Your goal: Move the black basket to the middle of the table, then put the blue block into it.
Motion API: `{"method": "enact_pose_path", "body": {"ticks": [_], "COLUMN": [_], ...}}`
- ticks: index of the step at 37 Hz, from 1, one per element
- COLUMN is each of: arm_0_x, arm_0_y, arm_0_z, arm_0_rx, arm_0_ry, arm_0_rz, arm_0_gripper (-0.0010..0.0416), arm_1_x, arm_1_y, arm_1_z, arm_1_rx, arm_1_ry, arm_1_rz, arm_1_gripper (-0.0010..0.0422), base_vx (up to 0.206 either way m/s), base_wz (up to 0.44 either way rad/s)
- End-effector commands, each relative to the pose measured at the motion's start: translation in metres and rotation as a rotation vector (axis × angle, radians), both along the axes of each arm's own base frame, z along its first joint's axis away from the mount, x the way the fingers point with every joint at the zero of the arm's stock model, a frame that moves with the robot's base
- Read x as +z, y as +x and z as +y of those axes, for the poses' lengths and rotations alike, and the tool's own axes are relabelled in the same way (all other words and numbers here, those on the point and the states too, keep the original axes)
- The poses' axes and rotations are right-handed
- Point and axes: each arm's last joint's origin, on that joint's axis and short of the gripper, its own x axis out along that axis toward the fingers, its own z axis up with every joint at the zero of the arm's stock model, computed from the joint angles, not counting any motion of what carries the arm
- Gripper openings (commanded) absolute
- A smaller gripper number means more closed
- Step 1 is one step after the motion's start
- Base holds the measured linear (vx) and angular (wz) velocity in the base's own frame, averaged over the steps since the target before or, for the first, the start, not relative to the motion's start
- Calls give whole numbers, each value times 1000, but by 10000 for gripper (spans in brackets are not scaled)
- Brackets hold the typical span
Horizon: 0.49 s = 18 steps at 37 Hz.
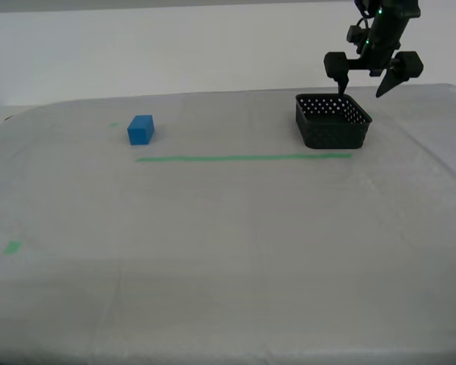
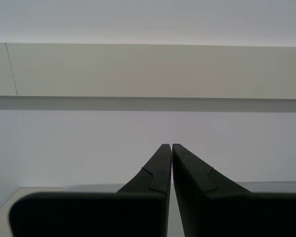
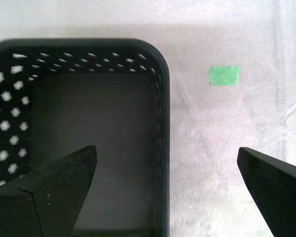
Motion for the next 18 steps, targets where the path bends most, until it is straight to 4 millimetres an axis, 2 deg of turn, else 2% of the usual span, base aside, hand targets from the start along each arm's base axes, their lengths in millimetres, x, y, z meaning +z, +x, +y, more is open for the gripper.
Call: {"method": "enact_pose_path", "body": {"ticks": [1, 18], "arm_0_x": [-8, -33], "arm_0_y": [-2, -7], "arm_0_z": [0, -1], "arm_0_rx": [-9, -26], "arm_0_ry": [-7, -13], "arm_0_rz": [3, 6], "arm_0_gripper": [400, 400], "arm_1_x": [1, 1], "arm_1_y": [0, 0], "arm_1_z": [0, 0], "arm_1_rx": [1, 1], "arm_1_ry": [3, 3], "arm_1_rz": [-6, -6], "arm_1_gripper": [0, 0], "base_vx": [0, 0], "base_wz": [0, 0]}}
